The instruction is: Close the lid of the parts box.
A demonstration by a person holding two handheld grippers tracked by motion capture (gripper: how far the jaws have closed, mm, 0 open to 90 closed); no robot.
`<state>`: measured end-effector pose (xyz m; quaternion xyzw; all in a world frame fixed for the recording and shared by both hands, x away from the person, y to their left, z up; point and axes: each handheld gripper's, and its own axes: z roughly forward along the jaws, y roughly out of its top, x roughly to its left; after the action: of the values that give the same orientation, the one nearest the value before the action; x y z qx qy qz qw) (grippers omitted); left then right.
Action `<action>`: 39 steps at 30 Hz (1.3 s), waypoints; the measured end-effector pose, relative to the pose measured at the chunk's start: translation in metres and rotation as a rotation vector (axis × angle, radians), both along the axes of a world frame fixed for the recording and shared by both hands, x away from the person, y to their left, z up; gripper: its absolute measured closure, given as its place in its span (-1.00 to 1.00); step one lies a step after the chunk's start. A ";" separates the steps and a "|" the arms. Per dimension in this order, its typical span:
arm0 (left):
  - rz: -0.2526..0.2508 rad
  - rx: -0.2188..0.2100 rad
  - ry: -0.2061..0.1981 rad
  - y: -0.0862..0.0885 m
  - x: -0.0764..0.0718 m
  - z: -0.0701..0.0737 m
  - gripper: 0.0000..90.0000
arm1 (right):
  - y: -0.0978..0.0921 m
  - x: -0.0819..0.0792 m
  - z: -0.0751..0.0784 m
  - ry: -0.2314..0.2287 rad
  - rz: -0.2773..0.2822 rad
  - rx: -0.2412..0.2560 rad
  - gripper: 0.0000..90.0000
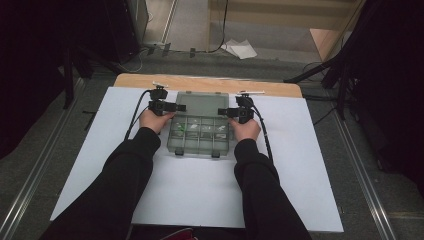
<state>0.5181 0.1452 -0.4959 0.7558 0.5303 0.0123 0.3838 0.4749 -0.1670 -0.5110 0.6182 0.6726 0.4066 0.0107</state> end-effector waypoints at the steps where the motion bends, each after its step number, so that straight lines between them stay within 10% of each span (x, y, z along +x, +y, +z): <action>1: 0.001 -0.002 0.003 0.000 0.000 0.000 -0.01 | 0.000 0.000 0.000 0.001 -0.004 0.004 0.08; 11: 0.002 -0.071 0.055 0.004 0.003 -0.001 0.07 | 0.001 0.000 0.001 -0.009 0.001 0.001 0.09; 29: -0.052 -0.041 -0.091 0.013 -0.003 0.017 0.48 | -0.001 -0.004 0.013 -0.090 0.021 -0.011 0.13; 39: -0.069 -0.040 -0.104 0.015 -0.004 0.019 0.49 | -0.003 0.004 0.019 -0.130 0.043 0.015 0.02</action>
<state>0.5140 0.1600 -0.4774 0.7641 0.4836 0.0275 0.4261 0.4792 -0.1702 -0.4925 0.5761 0.6804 0.4512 0.0410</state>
